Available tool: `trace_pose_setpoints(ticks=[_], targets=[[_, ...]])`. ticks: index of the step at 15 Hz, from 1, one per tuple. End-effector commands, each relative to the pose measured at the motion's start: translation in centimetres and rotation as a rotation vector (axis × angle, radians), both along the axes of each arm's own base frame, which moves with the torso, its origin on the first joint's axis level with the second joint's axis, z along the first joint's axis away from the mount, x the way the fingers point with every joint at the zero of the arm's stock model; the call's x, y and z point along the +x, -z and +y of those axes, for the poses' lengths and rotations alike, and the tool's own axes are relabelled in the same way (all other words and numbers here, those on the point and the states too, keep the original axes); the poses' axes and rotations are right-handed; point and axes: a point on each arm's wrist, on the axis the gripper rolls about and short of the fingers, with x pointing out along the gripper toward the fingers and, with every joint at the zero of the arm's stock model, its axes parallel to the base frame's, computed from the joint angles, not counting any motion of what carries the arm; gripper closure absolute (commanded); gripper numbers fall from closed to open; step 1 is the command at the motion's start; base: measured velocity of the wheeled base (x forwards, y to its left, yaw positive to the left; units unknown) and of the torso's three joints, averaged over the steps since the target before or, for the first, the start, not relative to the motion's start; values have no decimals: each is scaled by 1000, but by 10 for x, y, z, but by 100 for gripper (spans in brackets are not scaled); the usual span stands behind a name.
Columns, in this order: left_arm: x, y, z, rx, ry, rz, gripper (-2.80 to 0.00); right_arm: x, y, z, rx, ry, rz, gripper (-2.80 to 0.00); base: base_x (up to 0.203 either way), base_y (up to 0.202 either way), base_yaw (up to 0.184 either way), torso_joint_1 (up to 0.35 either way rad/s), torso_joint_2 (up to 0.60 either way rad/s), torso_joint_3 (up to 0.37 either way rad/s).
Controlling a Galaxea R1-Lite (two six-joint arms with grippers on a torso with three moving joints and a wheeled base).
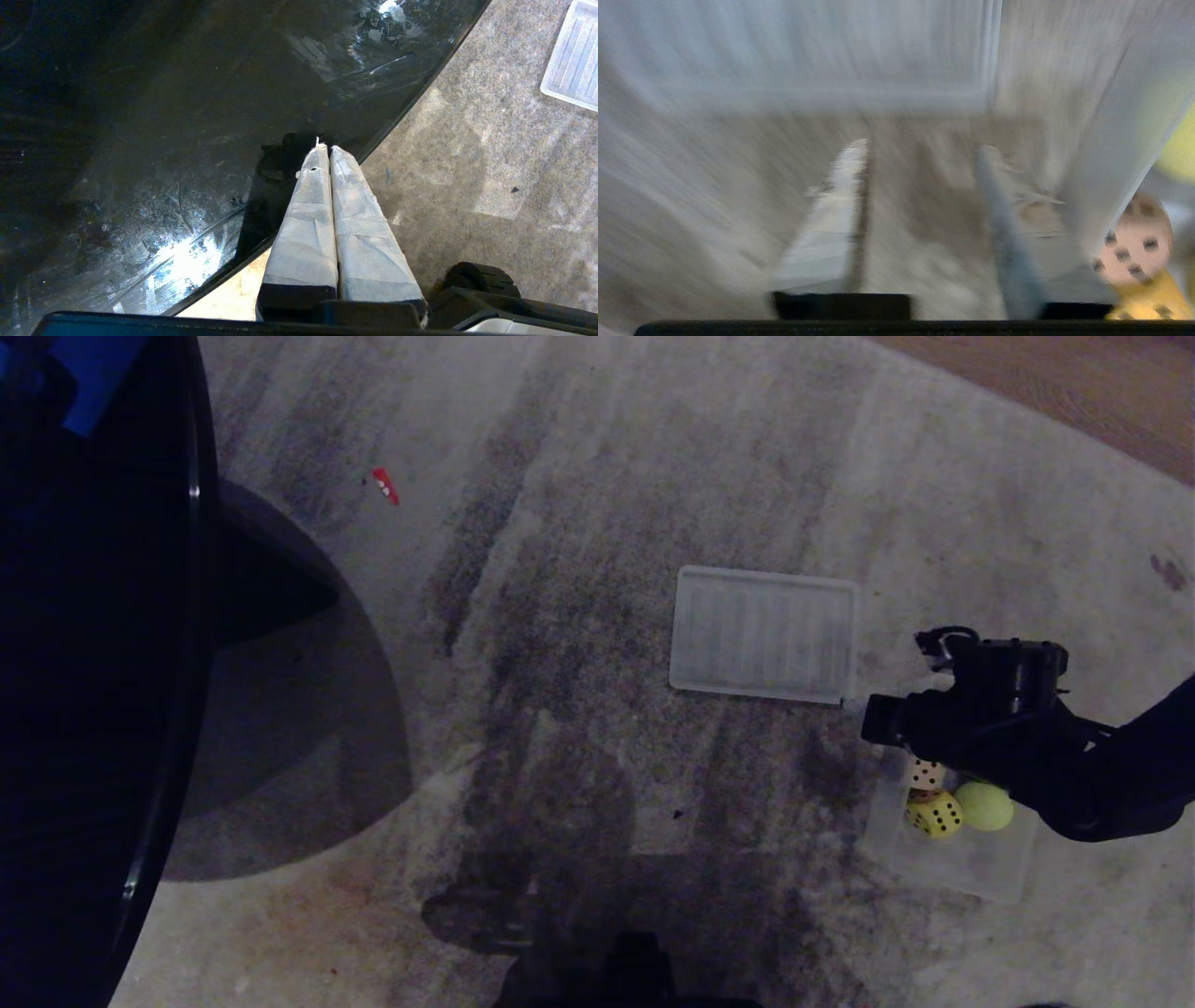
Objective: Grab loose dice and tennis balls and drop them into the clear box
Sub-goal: Close the lid
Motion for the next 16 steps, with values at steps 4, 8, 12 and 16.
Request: trace_pose_setpoints(ticks=[4, 8, 12, 16], targets=[[0, 0, 0, -1, -1, 1, 0, 7, 25, 2, -199, -176, 26, -280, 0, 0, 0, 0, 0, 0], [0, 0, 0, -1, -1, 1, 0, 12, 35, -19, -403, -218, 16, -280, 0, 0, 0, 0, 0, 0], [0, 0, 0, -1, -1, 1, 0, 16, 36, -21, -269, -158, 31, -280, 0, 0, 0, 0, 0, 0], [0, 0, 0, -1, -1, 1, 0, 25, 17, -30, -85, -43, -32, -280, 0, 0, 0, 0, 0, 0]])
